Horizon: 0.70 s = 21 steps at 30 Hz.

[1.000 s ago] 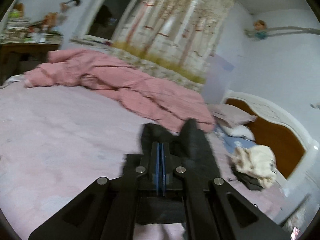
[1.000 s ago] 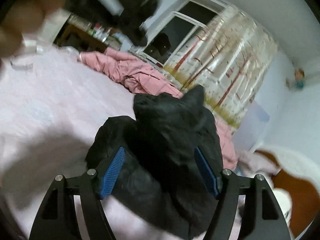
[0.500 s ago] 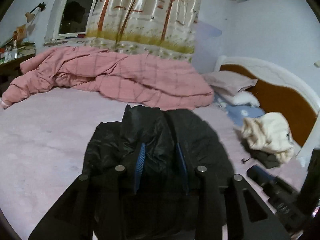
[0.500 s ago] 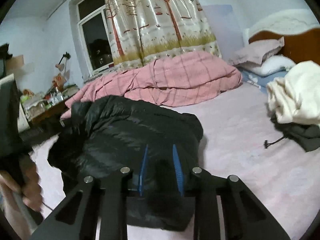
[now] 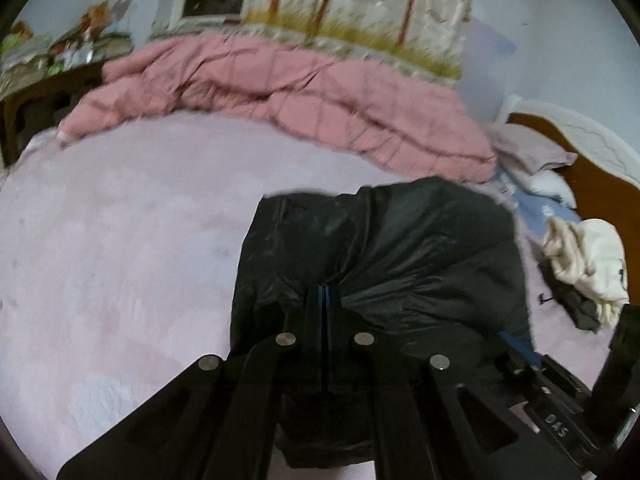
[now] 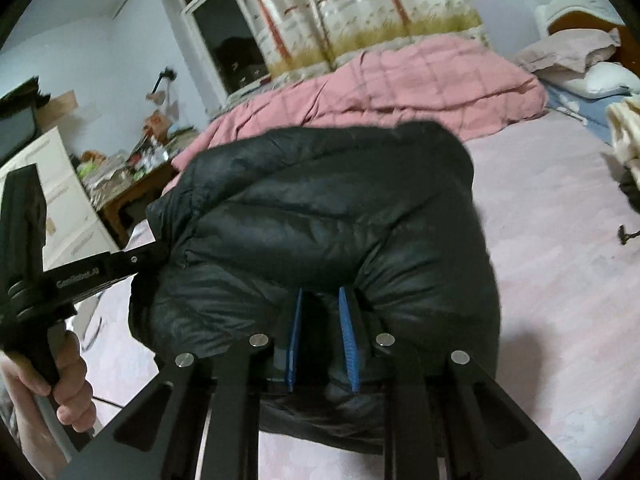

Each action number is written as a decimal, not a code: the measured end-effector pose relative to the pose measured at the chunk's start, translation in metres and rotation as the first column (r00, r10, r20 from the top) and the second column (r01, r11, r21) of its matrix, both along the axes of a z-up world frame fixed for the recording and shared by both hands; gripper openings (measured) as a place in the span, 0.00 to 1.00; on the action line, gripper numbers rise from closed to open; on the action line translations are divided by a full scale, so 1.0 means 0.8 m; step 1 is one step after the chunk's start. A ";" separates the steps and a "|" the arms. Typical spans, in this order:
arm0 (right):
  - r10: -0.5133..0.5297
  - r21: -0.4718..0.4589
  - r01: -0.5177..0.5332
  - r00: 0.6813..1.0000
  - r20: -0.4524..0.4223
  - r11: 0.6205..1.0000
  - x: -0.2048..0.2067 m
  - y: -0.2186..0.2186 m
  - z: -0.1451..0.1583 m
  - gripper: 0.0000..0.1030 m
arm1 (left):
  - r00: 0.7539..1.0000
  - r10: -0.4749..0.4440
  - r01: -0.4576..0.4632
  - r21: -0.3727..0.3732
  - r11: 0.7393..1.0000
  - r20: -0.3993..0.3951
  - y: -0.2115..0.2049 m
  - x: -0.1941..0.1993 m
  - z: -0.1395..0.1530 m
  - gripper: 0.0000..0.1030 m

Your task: Fold large clothes

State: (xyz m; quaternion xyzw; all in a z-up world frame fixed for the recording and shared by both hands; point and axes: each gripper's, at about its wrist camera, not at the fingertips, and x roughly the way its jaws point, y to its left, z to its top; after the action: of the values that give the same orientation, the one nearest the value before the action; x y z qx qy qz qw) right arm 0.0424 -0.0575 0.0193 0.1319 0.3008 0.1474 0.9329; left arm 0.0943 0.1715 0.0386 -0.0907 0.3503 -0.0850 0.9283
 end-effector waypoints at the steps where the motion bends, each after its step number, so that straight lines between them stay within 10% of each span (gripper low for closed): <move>1: 0.005 -0.009 -0.005 1.000 0.002 1.000 -0.001 0.003 -0.003 0.20 | 1.000 0.009 -0.009 0.001 1.000 -0.024 0.001 0.003 -0.011 0.01; 7: -0.002 0.137 0.011 0.998 -0.061 0.991 -0.005 -0.023 0.010 0.33 | 1.000 0.009 -0.007 0.086 0.996 -0.022 -0.012 0.009 -0.032 0.01; 9: -0.046 0.149 0.050 0.999 -0.028 0.988 -0.012 -0.041 0.022 0.50 | 1.000 -0.003 0.003 0.025 1.000 -0.004 -0.005 0.006 -0.025 0.01; 14: -0.103 0.094 0.102 0.995 0.008 0.990 -0.006 -0.070 0.037 0.50 | 0.989 -0.038 0.049 -0.072 0.996 0.142 0.009 -0.008 0.021 0.02; 18: -0.068 0.068 0.065 0.997 0.042 0.996 0.024 -0.064 0.056 0.07 | 0.930 -0.071 0.092 -0.041 0.995 0.360 0.001 -0.024 0.078 0.04; 21: -0.108 0.009 0.108 0.992 0.060 0.994 0.062 -0.053 0.071 0.03 | 0.914 -0.082 0.106 -0.038 0.994 0.398 -0.016 -0.019 0.099 0.11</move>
State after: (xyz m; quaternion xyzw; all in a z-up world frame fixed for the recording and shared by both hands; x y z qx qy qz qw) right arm 0.0923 -0.0996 0.0762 0.1463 0.2645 0.1016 0.9478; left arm 0.0789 0.1586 0.1181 -0.0818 0.1567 -0.1565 0.9717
